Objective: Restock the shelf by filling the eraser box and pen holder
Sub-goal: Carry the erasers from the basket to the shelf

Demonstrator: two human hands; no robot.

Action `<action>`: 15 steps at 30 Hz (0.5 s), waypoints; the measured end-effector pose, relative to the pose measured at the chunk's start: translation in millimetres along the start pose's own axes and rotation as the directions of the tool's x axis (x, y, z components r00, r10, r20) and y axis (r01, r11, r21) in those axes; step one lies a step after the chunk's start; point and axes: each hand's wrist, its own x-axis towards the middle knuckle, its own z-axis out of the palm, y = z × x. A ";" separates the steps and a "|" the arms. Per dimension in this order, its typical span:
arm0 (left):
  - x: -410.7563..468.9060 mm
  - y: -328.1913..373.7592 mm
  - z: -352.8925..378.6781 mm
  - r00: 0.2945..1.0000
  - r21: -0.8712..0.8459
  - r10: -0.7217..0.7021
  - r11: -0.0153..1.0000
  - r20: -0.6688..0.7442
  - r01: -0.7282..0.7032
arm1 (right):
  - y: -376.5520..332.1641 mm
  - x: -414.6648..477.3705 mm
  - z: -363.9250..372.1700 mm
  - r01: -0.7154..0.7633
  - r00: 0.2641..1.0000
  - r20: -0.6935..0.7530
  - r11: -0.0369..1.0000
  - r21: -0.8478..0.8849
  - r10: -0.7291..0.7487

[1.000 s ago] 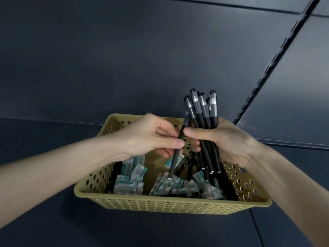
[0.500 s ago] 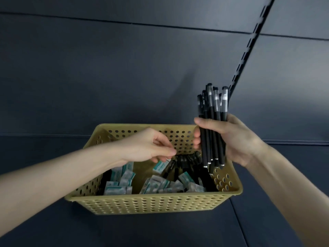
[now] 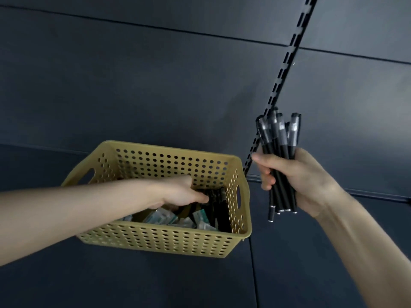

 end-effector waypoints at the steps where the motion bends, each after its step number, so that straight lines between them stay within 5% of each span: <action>1: 2.8 -0.6 1.9 1.000 -0.020 -0.022 1.000 -0.010 0.022 | 7.3 -0.5 0.7 -0.019 1.000 -0.016 0.998 -0.067 0.018; 11: 20.2 10.2 18.0 0.995 -0.067 -0.051 0.996 0.083 0.057 | 41.7 0.8 16.1 -0.003 0.993 -0.119 0.989 -0.146 -0.015; 15: 19.1 14.1 19.2 0.991 -0.275 -0.011 0.960 0.136 0.049 | 44.4 1.3 17.0 0.006 0.990 -0.138 0.991 -0.137 -0.025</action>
